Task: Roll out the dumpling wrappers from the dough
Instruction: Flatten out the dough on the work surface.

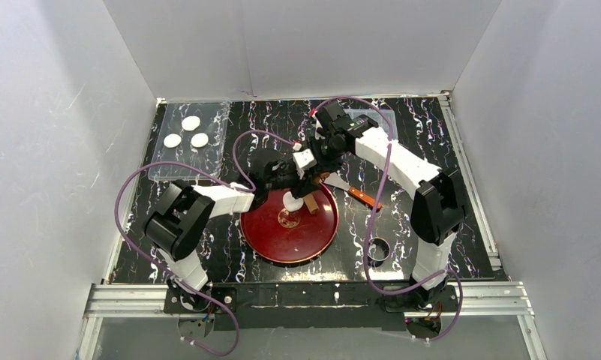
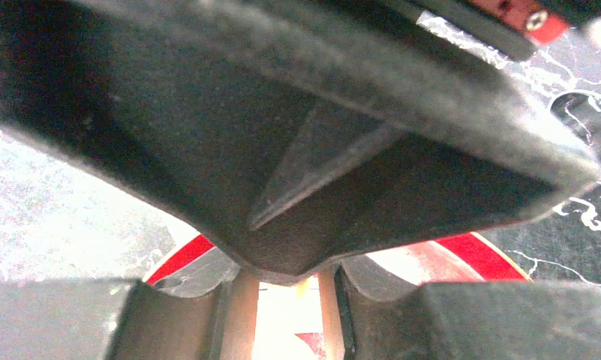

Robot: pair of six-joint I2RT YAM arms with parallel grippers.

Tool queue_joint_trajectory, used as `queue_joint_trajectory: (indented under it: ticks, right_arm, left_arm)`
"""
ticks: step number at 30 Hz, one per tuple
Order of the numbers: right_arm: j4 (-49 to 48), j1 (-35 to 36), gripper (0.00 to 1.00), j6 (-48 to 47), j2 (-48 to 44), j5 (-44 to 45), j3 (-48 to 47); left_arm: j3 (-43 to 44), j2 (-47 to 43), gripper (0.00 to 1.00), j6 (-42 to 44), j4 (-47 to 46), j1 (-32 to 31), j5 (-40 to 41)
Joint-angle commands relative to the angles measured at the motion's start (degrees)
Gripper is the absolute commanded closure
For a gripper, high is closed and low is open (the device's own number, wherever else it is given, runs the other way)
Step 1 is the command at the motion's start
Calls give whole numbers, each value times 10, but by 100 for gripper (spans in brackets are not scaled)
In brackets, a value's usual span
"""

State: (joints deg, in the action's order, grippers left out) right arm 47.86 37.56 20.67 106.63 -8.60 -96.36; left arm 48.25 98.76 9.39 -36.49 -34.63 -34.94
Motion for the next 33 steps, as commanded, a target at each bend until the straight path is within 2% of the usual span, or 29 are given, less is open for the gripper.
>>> queue_joint_trajectory:
  ticks: [1, 5, 10, 14, 17, 21, 27, 33]
  right_arm:
    - [-58, 4, 99, -1, -13, -54, 21]
    - [-51, 4, 99, 4, -37, -39, 29]
    - [-3, 4, 99, -25, -47, 7, -52]
    - [-13, 4, 99, -25, -47, -27, -78]
    - [-49, 3, 99, -3, -47, -67, -36]
    - [-101, 4, 99, 18, -35, -93, 14]
    - [-88, 4, 99, -11, 4, -92, 8]
    - [-85, 5, 99, -9, -4, -74, 52]
  left_arm:
    - [-26, -8, 100, -1, 12, 0, 14]
    - [-25, -38, 100, -10, 18, -3, 6]
    - [74, -41, 100, 6, 126, -5, 38]
    - [83, -68, 100, 19, 159, -5, 37]
    - [61, -94, 100, 25, 194, -5, 43]
    - [7, -98, 100, 13, 169, -5, 49]
    - [-27, -68, 100, 13, 111, -4, 58]
    - [-58, -68, 100, -6, 125, -1, 63]
